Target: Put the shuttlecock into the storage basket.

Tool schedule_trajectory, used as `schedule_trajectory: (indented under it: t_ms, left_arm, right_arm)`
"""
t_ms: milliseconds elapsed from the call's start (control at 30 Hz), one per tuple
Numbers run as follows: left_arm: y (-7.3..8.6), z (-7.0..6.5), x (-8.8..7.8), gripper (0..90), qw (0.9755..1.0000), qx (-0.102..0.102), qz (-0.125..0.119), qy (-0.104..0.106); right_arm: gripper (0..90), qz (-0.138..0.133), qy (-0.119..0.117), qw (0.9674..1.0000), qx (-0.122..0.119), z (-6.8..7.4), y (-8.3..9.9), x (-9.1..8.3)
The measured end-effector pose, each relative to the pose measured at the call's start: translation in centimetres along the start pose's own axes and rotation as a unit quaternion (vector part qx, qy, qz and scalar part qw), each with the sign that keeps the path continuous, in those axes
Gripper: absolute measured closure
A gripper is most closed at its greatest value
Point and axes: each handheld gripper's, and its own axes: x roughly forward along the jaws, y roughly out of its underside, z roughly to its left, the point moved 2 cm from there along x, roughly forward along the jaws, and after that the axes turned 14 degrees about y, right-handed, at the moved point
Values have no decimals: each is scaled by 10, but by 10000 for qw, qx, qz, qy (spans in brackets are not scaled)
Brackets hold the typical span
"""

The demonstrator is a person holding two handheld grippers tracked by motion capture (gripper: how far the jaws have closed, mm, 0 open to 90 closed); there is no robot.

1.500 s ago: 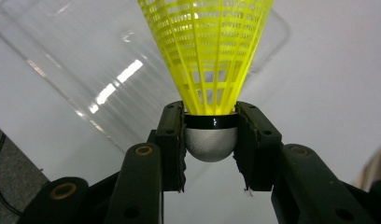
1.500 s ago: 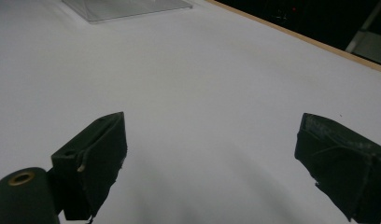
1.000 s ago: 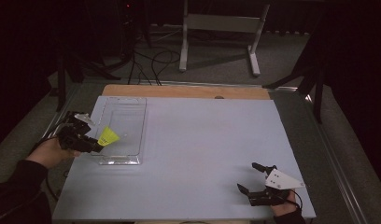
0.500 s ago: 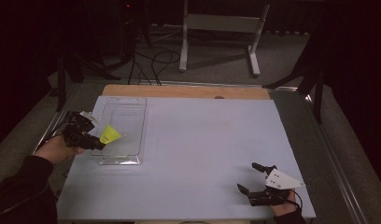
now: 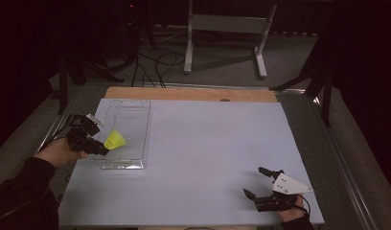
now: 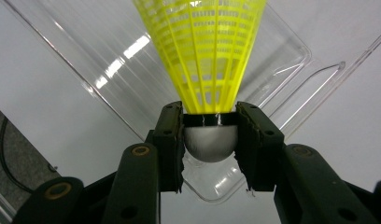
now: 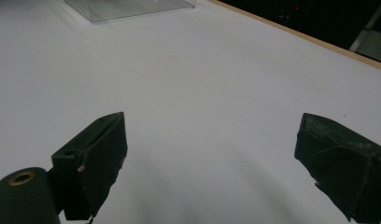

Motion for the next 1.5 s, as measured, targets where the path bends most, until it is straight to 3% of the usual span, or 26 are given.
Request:
schedule_trajectory:
  t_ms: [133, 467, 533, 600, 700, 800, 900, 1033, 1500]
  left_arm:
    - [-2, -1, -3, 445, 9999, -96, -47, -20]
    - [-10, -12, -5, 229, 9999, 7, -109, -84]
    - [-12, -16, -5, 212, 9999, 58, -113, -93]
    - [-14, -19, -6, 159, 9999, 99, -128, 52]
    - [-16, -24, -8, 119, 9995, 238, -183, 7]
    - [-18, -27, -7, 2, 9993, 326, -151, 113]
    - [-23, -33, -7, 1, 9990, 395, -204, 4]
    - [-29, -39, -7, 1, 9980, 522, -318, 132]
    - [-50, -60, -3, 1, 9948, 894, -399, 282]
  right_arm:
    - [94, -17, 6, 10000, -4, 0, 0, 0]
    - [94, -26, 14, 10000, -4, 0, -1, 0]
    - [93, -27, 14, 10000, -2, 0, -1, -1]
    - [94, -36, 22, 10000, -6, 0, -1, -1]
    - [94, -32, 32, 10000, 6, 0, -1, -1]
    - [94, -40, 36, 10000, 2, -1, -1, -1]
    - [94, -31, 31, 10000, 0, 0, -1, -1]
    - [94, -13, 33, 10000, 12, 0, 0, -1]
    - [94, -8, 37, 10000, 13, -1, 0, 0]
